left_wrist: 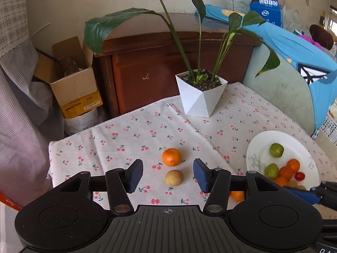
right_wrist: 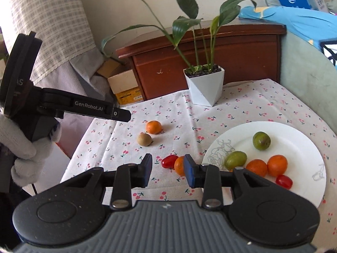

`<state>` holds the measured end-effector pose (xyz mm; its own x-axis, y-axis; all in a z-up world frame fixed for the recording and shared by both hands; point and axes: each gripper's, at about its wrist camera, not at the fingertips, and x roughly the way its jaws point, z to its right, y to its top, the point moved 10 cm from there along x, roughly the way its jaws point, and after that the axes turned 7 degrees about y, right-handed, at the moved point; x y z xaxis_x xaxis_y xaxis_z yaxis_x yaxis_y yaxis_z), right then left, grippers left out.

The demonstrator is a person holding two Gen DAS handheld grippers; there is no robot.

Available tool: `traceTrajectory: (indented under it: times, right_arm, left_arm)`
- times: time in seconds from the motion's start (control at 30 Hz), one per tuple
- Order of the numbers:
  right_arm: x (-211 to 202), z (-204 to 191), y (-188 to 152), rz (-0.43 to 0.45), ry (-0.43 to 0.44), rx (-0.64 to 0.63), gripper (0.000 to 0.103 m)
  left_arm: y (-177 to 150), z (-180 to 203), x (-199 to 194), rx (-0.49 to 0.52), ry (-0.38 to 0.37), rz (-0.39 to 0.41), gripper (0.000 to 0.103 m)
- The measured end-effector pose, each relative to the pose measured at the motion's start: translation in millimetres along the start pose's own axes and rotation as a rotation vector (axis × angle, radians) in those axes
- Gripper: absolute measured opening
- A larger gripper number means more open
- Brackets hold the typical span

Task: Organize fruits
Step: 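Grasp an orange with the right tool while the left tool grasps a brown kiwi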

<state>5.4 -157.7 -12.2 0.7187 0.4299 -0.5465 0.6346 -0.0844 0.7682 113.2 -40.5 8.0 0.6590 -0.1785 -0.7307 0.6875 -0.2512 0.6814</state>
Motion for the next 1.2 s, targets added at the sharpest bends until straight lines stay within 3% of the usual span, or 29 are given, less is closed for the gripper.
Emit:
traceTrajectory:
  times: [0.27,0.73,0.93,1.2]
  right_arm:
    - [29.2,21.8,-6.0,-0.051,-0.026,0.01,0.035]
    - [50.1,16.2,-11.3,-0.093,-0.069,-0.14,0.035]
    - [57.7,16.3,-17.5,-0.118,-0.085,-0.161,0.034]
    - [60.7,19.3,-18.4,-0.119,-0.082,-0.119,0.031]
  left_arm:
    - [-15.3,-5.9,32.2,-0.086,-0.051,-0.097,0.051]
    - [-23.3,11.3,65.6,-0.03,-0.028,-0.129,0.05]
    - [-26.9,6.7,68.4,-0.028,-0.015,-0.132,0.046]
    - [-30.0,15.3,68.7,0.009,-0.039,-0.136,0.033]
